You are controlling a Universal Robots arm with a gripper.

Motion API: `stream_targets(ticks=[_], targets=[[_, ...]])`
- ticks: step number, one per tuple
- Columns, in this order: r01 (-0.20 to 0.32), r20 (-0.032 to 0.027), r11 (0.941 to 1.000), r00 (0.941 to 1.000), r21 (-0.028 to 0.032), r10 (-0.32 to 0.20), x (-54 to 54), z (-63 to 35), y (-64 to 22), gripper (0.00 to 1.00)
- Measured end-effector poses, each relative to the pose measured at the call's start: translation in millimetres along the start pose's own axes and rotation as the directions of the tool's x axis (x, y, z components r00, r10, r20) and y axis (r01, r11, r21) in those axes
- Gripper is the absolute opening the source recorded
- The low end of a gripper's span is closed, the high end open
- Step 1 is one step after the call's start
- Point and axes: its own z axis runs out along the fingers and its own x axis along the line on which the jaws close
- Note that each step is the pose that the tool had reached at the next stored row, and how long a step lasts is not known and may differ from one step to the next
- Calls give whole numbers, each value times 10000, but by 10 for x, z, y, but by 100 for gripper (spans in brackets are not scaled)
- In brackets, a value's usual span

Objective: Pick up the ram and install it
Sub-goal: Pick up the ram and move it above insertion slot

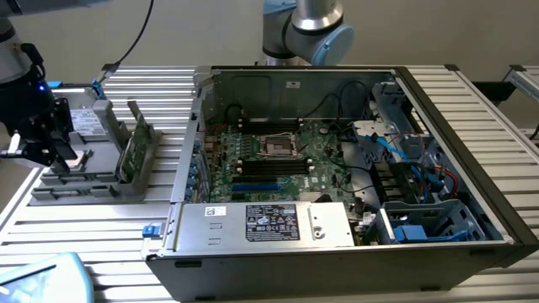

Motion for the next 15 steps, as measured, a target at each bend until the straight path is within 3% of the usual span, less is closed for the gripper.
stream_targets(ticks=[6, 15], targets=[[-1, 0, 10000, 10000, 0, 1, -28, 112, 55, 37], [0, 0, 10000, 10000, 0, 0, -34, 275, 67, 37]])
